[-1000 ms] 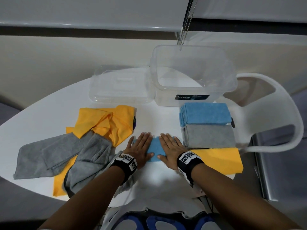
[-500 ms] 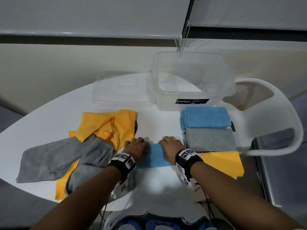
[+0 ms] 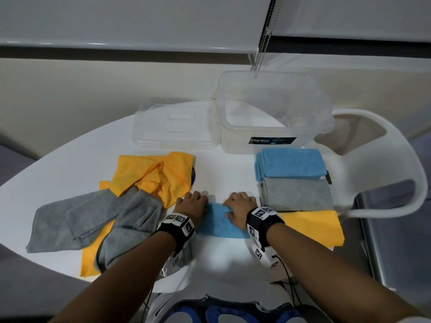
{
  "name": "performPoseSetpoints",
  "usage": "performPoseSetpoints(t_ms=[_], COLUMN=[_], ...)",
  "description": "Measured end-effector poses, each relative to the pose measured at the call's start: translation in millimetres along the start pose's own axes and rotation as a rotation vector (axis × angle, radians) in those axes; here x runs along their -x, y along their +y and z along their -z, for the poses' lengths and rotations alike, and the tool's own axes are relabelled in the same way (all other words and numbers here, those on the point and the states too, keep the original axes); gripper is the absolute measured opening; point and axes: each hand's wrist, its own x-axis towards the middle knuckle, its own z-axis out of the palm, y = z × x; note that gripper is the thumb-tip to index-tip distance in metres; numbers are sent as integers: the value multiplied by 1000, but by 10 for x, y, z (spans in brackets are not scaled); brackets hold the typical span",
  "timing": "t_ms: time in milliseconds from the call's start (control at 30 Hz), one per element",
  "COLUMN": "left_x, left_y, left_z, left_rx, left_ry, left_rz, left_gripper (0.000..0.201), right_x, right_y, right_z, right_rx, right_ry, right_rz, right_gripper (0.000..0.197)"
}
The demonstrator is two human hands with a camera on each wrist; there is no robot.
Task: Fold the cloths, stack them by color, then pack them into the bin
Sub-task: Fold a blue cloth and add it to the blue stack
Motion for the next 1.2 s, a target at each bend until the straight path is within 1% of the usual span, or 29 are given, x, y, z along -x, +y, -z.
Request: performPoseSetpoints(t_ms=[67, 133, 200, 267, 367, 467, 533, 633, 700, 733, 833, 933, 1000, 1067, 1133, 1200], left_x=[6, 28, 66, 103, 142, 134, 130, 129, 123, 112, 36, -111, -232, -369, -512, -644], left_y=[-3, -27, -66, -91, -88, -64, -44, -16, -16, -26, -25, 109, 280, 477, 676, 889], left_z=[19, 39, 43, 39, 46, 46, 73, 153, 222, 265, 456, 676, 799, 881, 946, 1011], left_rx=[6, 29, 26, -21, -29, 75, 190, 336, 413, 463, 638, 778, 833, 843, 861, 878], left_ry=[-13, -31, -66, -105, -159, -185, -183, -181, -150, -112, 16, 104, 123, 124, 123, 112], left_rz=[23, 46, 28, -1, 23, 31, 36, 33, 16, 10, 27, 5, -4, 0, -1, 23], left_gripper=[32, 39, 48, 52, 51, 48, 45, 37, 37, 40, 41, 30, 20, 16, 19, 26], right_x=[19, 46, 89, 138, 221, 309, 349, 359, 369, 382, 426, 493, 542, 597, 653, 686], right_y=[-37, -90, -137, -167, -201, -188, -151, -77, -19, 19, 190, 431, 622, 827, 1031, 1261], right_z=[13, 20, -9, -52, -86, -50, 19, 130, 201, 250, 472, 742, 879, 993, 1091, 1145], right_rx=[35, 105, 180, 220, 243, 255, 229, 106, -7, -77, -314, -516, -608, -693, -763, -820], right_ry=[1, -6, -1, 24, 57, 61, 33, -64, -77, -63, 15, 119, 211, 322, 443, 542], right_rz=[23, 33, 39, 43, 66, 68, 61, 57, 62, 61, 39, 20, -17, -80, -159, -275], right_gripper=[40, 39, 37, 36, 37, 36, 33, 32, 35, 36, 34, 30, 29, 32, 35, 33])
